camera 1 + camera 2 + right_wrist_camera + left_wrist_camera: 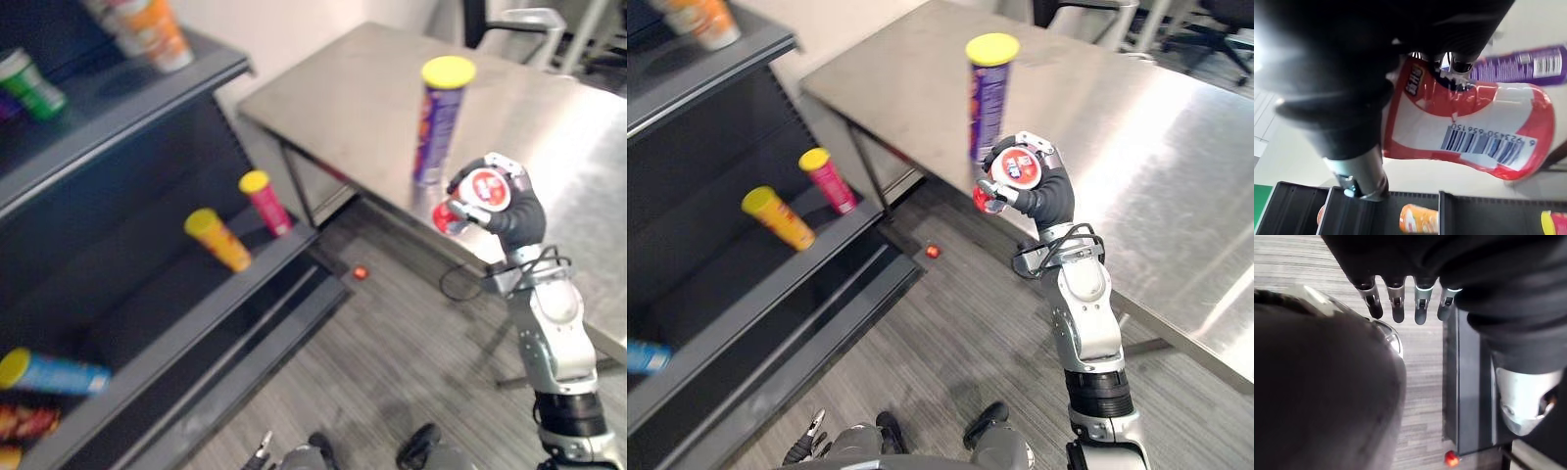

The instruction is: Put the gum and the chips on the shelf.

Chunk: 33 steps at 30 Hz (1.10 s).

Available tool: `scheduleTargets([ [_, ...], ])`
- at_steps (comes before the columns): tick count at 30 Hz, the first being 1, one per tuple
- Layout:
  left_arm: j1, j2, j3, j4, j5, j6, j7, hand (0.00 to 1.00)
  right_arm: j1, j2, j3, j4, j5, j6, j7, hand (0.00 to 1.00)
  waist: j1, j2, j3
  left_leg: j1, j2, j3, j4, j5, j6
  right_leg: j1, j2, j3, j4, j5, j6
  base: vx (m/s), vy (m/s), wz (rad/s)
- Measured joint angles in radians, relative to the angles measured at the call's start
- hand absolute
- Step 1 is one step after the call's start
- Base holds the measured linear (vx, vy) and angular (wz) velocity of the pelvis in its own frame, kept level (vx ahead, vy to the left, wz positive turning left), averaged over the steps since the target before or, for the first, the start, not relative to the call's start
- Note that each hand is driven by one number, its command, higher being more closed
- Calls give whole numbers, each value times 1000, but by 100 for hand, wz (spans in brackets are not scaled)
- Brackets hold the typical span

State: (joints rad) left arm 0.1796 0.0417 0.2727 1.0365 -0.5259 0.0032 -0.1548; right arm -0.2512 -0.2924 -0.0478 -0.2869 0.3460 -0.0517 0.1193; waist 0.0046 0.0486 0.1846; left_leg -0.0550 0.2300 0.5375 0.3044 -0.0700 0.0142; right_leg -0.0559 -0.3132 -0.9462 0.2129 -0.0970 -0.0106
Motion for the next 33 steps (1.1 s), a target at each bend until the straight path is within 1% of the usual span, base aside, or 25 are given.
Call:
scheduleTargets([
  [1,6,-4,0,1,2,0,-1,0,17,9,0,-2,-14,-4,0,100,-2,6,-5,26,-2,-7,-4,-9,-21,14,-8,-31,-1,6,8,-187,140,120],
  [2,14,-11,0,3,16,0,-3,0,34,17,-6,-3,-32,-5,0,100,-3,18,-14,41,-16,-37,-59,-18,-45,20,-14,-67,-1,15,25,-213,261,114],
  [3,15,-17,0,6,23,-1,-6,0,49,25,-10,-3,-33,-4,-1,100,-3,32,-23,37,-38,-51,-128,-20,-51,19,-25,-102,0,26,46,-220,294,102],
  [4,15,-16,0,8,27,-1,-6,0,56,30,-11,-3,-33,-4,-1,100,-4,32,-23,35,-49,-55,-160,-17,-54,17,-30,-120,0,34,51,-176,266,96],
  [5,14,-16,2,9,30,-2,-7,0,64,41,-15,-3,-36,-4,-1,100,-3,27,-26,32,-69,-64,-225,-13,-62,4,-37,-150,6,50,49,-81,169,75],
  [6,12,-13,5,9,30,-2,-9,0,66,50,-16,-2,-38,-4,-1,100,-2,16,-26,24,-83,-80,-252,0,-71,-4,-48,-163,13,57,52,-78,239,92],
  [7,11,4,6,13,32,-1,-7,0,70,73,-16,-2,-48,-4,-1,100,-1,-9,-26,6,-115,-110,-278,25,-53,-18,-77,-179,38,68,51,-46,214,65],
  [8,12,6,9,21,31,-1,-6,0,72,79,-16,-2,-61,-4,-2,100,2,-14,-25,5,-123,-116,-280,27,-50,-16,-90,-184,51,72,50,-18,223,63],
  [9,17,11,9,27,30,-2,-4,0,77,85,-16,-2,-70,-3,-3,100,3,-24,-23,9,-139,-127,-274,28,-47,-5,-124,-184,85,73,49,16,148,35],
  [11,17,25,7,27,27,-2,-6,0,79,85,-17,-1,-73,-3,-5,100,1,-36,-17,11,-153,-138,-251,18,-34,4,-166,-167,136,73,49,0,134,28],
  [12,17,33,7,24,25,-4,-8,0,79,90,-14,-2,-75,-4,-5,100,6,-51,-8,14,-158,-138,-242,15,-32,6,-178,-150,148,73,49,-31,73,7],
  [14,17,42,8,17,12,-5,-7,0,79,107,-7,-1,-105,-4,-5,100,20,-76,7,25,-164,-133,-252,12,-30,6,-176,-131,139,74,49,-59,41,-8],
  [16,14,44,7,15,-1,-6,-6,0,82,109,-1,-1,-113,-3,-4,100,27,-84,12,32,-168,-131,-275,9,-32,5,-162,-114,110,80,59,-93,25,-10],
  [18,14,39,6,7,1,-11,-6,0,85,109,13,-1,-113,-4,-2,100,33,-80,13,44,-170,-125,-308,14,-32,7,-138,-97,73,92,61,-86,24,-14],
  [19,14,39,4,7,2,-12,-6,0,87,109,16,-1,-113,-4,-2,100,33,-79,14,45,-169,-125,-310,14,-32,7,-134,-96,68,93,62,-29,8,-9],
  [21,14,40,2,-1,28,-14,-5,0,105,107,16,-1,-113,-4,1,100,35,-74,15,49,-164,-133,-333,35,-34,7,-120,-99,63,92,61,19,-9,2],
  [22,15,40,2,-1,31,-14,-5,0,108,104,16,-1,-113,-4,1,100,34,-72,14,53,-164,-136,-340,48,-40,7,-118,-100,64,92,60,93,-16,9],
  [23,15,38,2,-1,31,-14,-6,0,109,101,13,1,-113,-4,5,100,33,-68,14,59,-165,-140,-355,68,-36,8,-114,-101,66,91,59,93,-3,13],
  [26,16,36,3,-5,29,-14,-10,0,104,90,21,24,-112,-4,41,100,39,-68,14,63,-163,-143,-346,72,-36,16,-111,-101,68,91,59,110,-2,14],
  [28,19,36,1,-15,29,-14,-12,0,92,88,54,63,-112,-4,44,100,44,-72,15,64,-160,-143,-320,59,-32,36,-114,-100,68,93,61,62,-10,12],
  [30,19,32,1,-23,21,-16,-14,0,90,86,84,78,-112,-3,45,100,61,-74,16,63,-147,-141,-281,27,-32,48,-114,-94,68,94,63,11,1,-3],
  [32,19,31,-2,-42,16,-16,-18,0,90,86,129,78,-112,-3,54,100,83,-81,21,60,-141,-141,-226,-15,-32,74,-122,-88,72,103,72,-18,31,-4],
  [33,20,31,-3,-42,15,-17,-18,0,90,86,137,78,-112,-4,59,100,85,-82,21,61,-141,-143,-222,-26,-29,81,-126,-87,76,106,73,-36,70,12],
])
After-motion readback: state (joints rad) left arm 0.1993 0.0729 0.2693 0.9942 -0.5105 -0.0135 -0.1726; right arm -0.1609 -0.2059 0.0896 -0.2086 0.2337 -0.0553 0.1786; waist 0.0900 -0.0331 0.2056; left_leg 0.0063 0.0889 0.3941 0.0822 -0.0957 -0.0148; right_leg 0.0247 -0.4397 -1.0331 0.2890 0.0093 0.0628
